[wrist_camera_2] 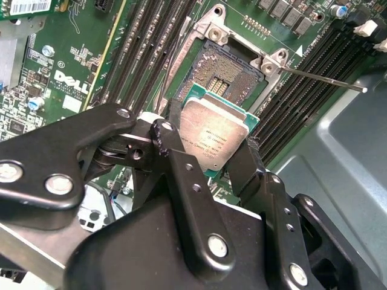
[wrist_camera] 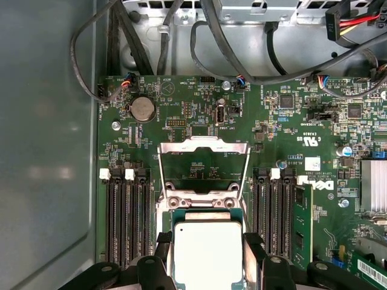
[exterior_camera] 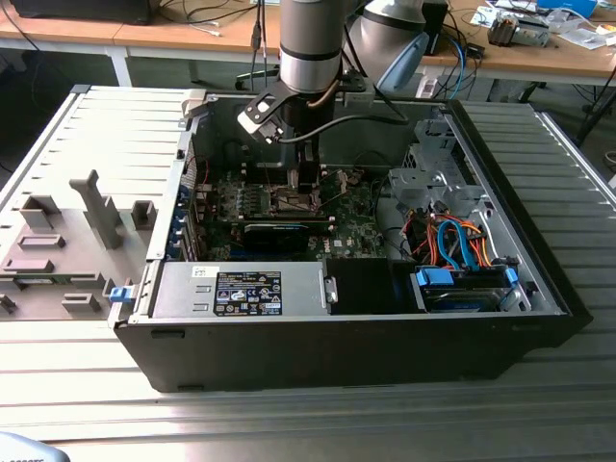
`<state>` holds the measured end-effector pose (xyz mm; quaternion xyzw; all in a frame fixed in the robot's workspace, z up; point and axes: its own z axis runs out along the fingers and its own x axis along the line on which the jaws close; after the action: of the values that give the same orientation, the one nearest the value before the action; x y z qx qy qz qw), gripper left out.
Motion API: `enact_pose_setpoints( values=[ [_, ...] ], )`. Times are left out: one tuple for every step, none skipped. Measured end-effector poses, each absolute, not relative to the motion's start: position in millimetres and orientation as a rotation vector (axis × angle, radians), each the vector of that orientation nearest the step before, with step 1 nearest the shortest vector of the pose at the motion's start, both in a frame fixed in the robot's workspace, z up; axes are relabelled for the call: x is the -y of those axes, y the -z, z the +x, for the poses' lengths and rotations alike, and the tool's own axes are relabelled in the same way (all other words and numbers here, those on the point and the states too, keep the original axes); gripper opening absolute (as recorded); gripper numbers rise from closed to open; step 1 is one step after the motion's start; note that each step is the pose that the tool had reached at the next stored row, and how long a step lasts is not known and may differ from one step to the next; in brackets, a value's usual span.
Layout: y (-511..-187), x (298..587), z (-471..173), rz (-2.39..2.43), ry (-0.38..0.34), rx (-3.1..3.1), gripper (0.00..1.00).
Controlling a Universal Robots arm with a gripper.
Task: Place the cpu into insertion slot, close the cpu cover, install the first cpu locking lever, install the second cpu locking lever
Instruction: 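Place the cpu into insertion slot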
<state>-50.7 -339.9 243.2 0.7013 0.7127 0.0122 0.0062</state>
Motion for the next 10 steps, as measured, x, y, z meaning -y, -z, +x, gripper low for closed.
enact_pose_setpoints(
  values=[
    [-243.1, 339.9, -50.7, 2.194, -0.038, -2.23, 0.55],
    [-243.0, 339.9, -50.7, 2.194, -0.038, -2.23, 0.55],
    [-242.7, 339.9, -50.7, 2.195, -0.038, -2.23, 0.55],
    [-242.5, 339.9, -50.7, 2.195, -0.038, -2.23, 0.55],
    [-240.0, 339.9, -50.8, 2.195, -0.038, -2.23, 0.55],
    [-237.6, 339.9, -50.8, 2.195, -0.038, -2.23, 0.55],
    [-237.5, 339.9, -50.8, 2.195, -0.038, -2.23, 0.55],
    [-237.4, 339.9, -50.8, 2.195, -0.038, -2.23, 0.55],
    [-237.3, 339.9, -50.8, 2.195, -0.038, -2.23, 0.55],
    [-237.2, 339.9, -50.8, 2.194, -0.038, -2.23, 0.55]
  ],
)
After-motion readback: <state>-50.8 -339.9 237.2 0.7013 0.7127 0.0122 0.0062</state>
